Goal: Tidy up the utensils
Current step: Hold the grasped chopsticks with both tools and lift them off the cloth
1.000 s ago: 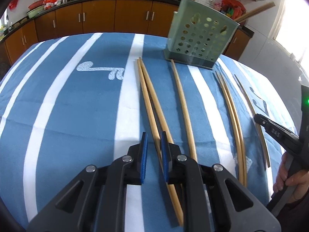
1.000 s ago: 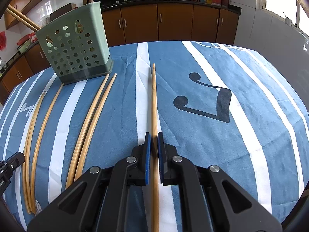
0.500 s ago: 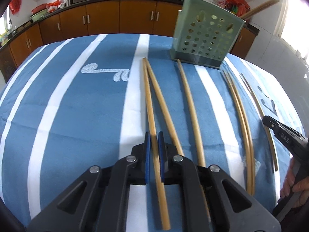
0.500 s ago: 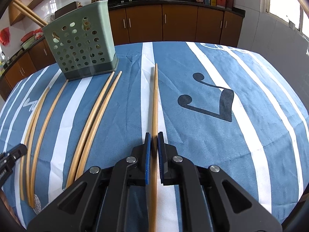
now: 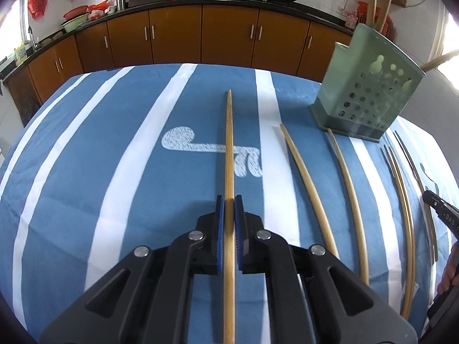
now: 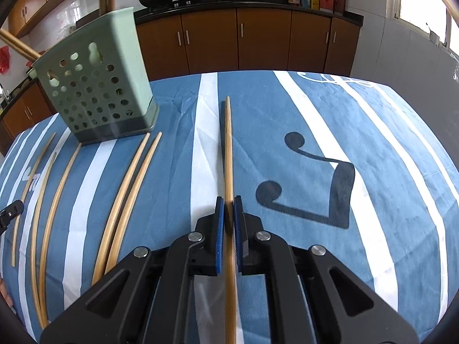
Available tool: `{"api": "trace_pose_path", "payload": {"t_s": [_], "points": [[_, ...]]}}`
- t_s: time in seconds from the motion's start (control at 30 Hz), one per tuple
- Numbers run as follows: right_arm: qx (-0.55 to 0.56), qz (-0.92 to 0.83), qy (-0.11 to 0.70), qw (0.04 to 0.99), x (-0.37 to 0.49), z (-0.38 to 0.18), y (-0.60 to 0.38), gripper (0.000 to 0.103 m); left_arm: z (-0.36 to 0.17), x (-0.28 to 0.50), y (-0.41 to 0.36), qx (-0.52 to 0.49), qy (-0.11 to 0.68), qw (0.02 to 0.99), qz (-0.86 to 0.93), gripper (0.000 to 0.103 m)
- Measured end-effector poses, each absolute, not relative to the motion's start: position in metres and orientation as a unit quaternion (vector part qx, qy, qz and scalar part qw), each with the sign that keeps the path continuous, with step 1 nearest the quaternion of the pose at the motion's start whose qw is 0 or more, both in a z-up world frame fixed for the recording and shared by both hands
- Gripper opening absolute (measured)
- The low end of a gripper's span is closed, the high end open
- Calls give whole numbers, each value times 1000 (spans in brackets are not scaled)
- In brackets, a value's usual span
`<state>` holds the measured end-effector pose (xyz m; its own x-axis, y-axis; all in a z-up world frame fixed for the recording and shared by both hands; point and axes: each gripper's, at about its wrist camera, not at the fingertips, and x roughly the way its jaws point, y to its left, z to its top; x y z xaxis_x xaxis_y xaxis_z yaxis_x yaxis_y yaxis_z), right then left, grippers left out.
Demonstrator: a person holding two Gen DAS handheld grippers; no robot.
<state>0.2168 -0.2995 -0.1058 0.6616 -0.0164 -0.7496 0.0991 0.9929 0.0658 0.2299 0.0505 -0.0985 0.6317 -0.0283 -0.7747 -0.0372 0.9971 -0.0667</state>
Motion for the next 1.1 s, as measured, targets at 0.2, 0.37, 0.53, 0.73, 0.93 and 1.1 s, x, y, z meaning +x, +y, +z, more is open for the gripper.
{"api": "trace_pose_path", "payload": {"t_s": [0.2,0.37,0.53,0.73,0.93,1.1], "points": [[56,-29,410,910,219,-106,-301,8,-99,231,52,-49,426,903,-2,9],[59,-28,410,910,220,-107,-303,8,-99,230,56,-65,425,903,-9,10],[59,-28,410,910,219,-107,-303,8,-99,230,56,-65,425,903,-9,10],[60,-28,409,910,219,-107,-303,9,-99,230,55,-63,425,903,-8,10],[60,-28,409,910,219,-107,-303,9,-99,230,56,-65,425,903,-9,10],[66,-25,409,910,218,-107,-304,9,-99,230,56,-63,425,903,-9,10]]}}
